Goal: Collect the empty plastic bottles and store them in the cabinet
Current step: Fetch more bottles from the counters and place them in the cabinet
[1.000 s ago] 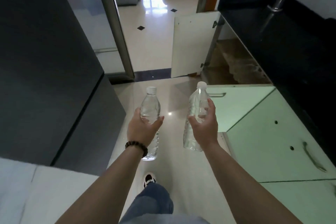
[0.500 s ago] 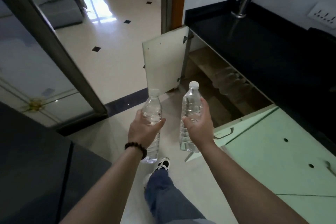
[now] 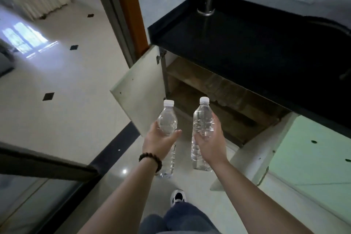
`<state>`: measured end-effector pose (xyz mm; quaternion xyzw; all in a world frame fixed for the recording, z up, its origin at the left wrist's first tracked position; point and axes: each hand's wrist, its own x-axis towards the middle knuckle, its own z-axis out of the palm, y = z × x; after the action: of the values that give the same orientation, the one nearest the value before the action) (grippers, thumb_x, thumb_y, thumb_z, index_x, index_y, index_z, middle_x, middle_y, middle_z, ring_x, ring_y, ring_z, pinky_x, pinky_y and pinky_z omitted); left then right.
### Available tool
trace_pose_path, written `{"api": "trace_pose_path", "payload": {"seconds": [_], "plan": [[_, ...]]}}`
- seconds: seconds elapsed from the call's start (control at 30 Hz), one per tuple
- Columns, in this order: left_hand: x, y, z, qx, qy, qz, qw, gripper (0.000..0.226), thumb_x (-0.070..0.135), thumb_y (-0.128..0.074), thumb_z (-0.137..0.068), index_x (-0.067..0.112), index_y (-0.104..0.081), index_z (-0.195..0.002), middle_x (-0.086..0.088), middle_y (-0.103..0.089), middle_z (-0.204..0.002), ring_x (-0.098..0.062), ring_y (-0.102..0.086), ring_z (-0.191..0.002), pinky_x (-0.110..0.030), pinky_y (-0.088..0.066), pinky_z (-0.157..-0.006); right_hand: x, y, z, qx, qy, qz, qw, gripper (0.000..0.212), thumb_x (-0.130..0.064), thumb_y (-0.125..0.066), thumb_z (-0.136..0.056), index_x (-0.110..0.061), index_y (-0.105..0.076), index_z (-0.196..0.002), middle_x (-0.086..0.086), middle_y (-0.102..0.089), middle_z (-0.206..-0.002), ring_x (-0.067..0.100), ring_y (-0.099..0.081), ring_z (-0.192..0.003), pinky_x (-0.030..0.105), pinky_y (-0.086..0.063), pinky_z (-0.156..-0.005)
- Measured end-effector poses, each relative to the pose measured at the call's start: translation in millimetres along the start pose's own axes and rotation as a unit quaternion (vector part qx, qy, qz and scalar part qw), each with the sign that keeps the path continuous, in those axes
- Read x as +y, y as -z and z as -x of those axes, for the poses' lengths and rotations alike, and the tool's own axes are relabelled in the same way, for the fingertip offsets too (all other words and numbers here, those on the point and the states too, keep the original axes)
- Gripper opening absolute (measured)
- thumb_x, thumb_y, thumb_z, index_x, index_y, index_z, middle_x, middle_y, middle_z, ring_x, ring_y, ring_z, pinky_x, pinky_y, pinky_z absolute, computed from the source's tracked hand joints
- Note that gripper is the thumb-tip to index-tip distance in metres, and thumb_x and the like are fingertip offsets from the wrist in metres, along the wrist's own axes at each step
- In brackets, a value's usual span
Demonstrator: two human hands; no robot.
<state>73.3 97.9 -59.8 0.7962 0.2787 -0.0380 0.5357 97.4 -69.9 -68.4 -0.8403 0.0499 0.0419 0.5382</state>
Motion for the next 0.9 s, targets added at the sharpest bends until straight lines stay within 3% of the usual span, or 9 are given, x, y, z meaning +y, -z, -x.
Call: {"api": "trace_pose_path", "payload": {"seconds": [0.17,0.3,0.43,0.53,0.63,0.8,0.9], "plan": [[25,-16,-42,-0.096,0.001,-0.046,0.994,0.058,0.062,-0.077,-0.061,0.043,-0.048,-0.107,0.017,-0.067,-0.093,-0.006,-0.066,-0.084,-0.037,-0.056,-0.078,2,2,-24,0.065,-0.067,-0.001,0.996,0.080,-0.032,-0.070,-0.079,-0.045,-0.024,-0.142,-0.009,-0.048,-0.138,0.015,-0.055,-0.115,0.034,-0.050,-0.083],[43,-31,-74,-0.156,0.009,-0.044,0.987,0.055,0.048,-0.080,-0.069,0.030,-0.047,-0.109,0.013,-0.063,-0.094,-0.006,-0.064,-0.083,-0.028,-0.053,-0.069,6,0,-39,0.113,-0.126,0.008,0.986,0.080,-0.030,-0.069,-0.079,-0.045,-0.022,-0.143,-0.008,-0.051,-0.135,0.012,-0.058,-0.103,0.020,-0.043,-0.065],[51,-44,-115,-0.243,0.057,-0.024,0.968,0.047,0.052,-0.079,-0.068,0.030,-0.051,-0.099,0.002,-0.069,-0.092,-0.016,-0.071,-0.077,-0.033,-0.058,-0.066,6,-10,-59,0.160,-0.170,0.013,0.972,0.079,-0.032,-0.066,-0.078,-0.046,-0.021,-0.142,-0.008,-0.056,-0.127,0.014,-0.060,-0.098,0.036,-0.054,-0.071],[57,-50,-149,-0.342,0.093,-0.005,0.935,0.055,0.048,-0.083,-0.063,0.022,-0.056,-0.105,-0.004,-0.073,-0.092,-0.018,-0.072,-0.075,-0.033,-0.059,-0.068,6,-19,-77,0.193,-0.194,0.001,0.962,0.080,-0.029,-0.066,-0.079,-0.047,-0.021,-0.142,-0.010,-0.056,-0.123,0.012,-0.061,-0.096,0.029,-0.053,-0.066],[57,-65,-182,-0.417,0.135,0.006,0.899,0.067,0.039,-0.086,-0.056,0.017,-0.059,-0.114,-0.008,-0.074,-0.096,-0.021,-0.070,-0.079,-0.042,-0.058,-0.080,14,-24,-98,0.210,-0.218,-0.007,0.953,0.080,-0.027,-0.066,-0.080,-0.046,-0.021,-0.143,-0.010,-0.058,-0.119,0.007,-0.062,-0.087,0.027,-0.053,-0.062],[41,-107,-234,-0.448,0.193,0.029,0.872,0.048,0.013,-0.079,-0.075,0.013,-0.057,-0.118,-0.013,-0.071,-0.099,-0.026,-0.069,-0.081,-0.042,-0.059,-0.072,55,-25,-141,0.241,-0.230,-0.033,0.942,0.077,-0.023,-0.068,-0.082,-0.045,-0.024,-0.142,-0.014,-0.055,-0.120,0.000,-0.057,-0.093,0.018,-0.044,-0.065],[24,-152,-268,-0.460,0.160,0.019,0.873,0.040,0.012,-0.076,-0.078,0.013,-0.060,-0.115,-0.012,-0.072,-0.100,-0.029,-0.069,-0.094,-0.046,-0.056,-0.083,103,-22,-172,0.258,-0.228,-0.047,0.938,0.076,-0.022,-0.066,-0.084,-0.042,-0.024,-0.144,-0.013,-0.053,-0.124,0.003,-0.055,-0.099,0.021,-0.044,-0.071]]}}
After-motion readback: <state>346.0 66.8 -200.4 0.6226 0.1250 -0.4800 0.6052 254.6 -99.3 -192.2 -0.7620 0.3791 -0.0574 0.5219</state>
